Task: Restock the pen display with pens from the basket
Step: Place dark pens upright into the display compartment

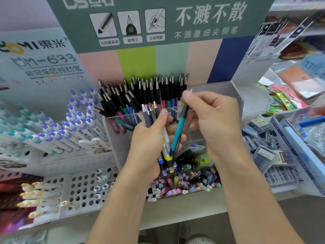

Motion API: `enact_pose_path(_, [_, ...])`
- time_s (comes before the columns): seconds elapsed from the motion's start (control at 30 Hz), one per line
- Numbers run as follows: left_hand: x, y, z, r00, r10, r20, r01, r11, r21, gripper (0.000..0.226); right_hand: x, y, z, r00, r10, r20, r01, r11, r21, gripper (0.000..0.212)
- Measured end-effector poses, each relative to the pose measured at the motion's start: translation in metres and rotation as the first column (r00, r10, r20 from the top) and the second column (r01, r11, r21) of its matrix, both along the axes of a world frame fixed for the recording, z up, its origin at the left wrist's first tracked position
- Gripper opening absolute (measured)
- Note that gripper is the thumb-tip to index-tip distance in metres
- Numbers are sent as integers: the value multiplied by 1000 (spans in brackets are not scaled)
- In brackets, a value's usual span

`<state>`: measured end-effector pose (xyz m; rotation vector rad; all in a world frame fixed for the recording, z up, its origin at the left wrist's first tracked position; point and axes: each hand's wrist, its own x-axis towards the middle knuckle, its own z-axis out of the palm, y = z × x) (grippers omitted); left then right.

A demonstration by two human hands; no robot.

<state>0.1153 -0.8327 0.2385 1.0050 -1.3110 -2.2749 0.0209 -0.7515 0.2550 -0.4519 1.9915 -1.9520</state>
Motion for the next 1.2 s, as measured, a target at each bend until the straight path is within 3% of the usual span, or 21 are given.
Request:
enact_pose_path(0.13, [2, -6, -3, 995, 87, 57, -83, 994, -71, 27, -11, 1, 17, 972, -171, -164, 132, 966, -223, 18])
enact_pose_path(0.2, [4, -9, -3, 994, 89, 60, -85, 994, -66, 27, -18, -2, 20, 944, -224, -241, 160, 953, -259, 16])
enact_pose_path(0.4, [0, -9, -2, 998, 49, 38, -48, 998, -34, 20, -28, -23, 0, 850, -92, -519, 126, 992, 31, 14])
enact_pose_path(0.47, [-2, -9, -1, 999, 45, 16, -45, 999, 2, 18, -27, -27, -5, 843, -53, -535, 107, 992, 71, 6])
enact_pose_path(0.63, [-1, -9, -4, 1000, 15, 3, -15, 999, -40, 19, -26, -30, -16, 839, -59, -541, 146, 982, 120, 13])
enact_pose_path(0.77, [3, -9, -3, 999, -50, -3, 50, 997, -54, 30, -26, -29, -12, 907, -54, -418, 110, 988, 109, 21])
enact_pose_path(0.87, [3, -8, 1, 997, -78, -27, 76, 996, -53, 24, -14, -19, -2, 877, -125, -465, 211, 968, 137, 15])
enact_pose_path(0.93, [2, -8, 2, 995, -93, -47, 90, 995, -51, 17, -4, -9, 5, 913, -113, -392, 185, 971, 150, 16])
enact_pose_path(1.03, [1, -7, 1, 985, -163, -47, 158, 982, -105, 17, 11, -1, 7, 998, 60, -10, -59, 992, 110, 13])
enact_pose_path(1.1, [-1, -7, 1, 977, -211, -29, 205, 970, -133, 19, 13, 1, 4, 970, 120, 213, -123, 992, 1, 11])
enact_pose_path(1.2, [-2, -7, 0, 974, -226, -13, 223, 967, -124, 21, 5, 1, -1, 895, 177, 408, -152, 984, -93, 10])
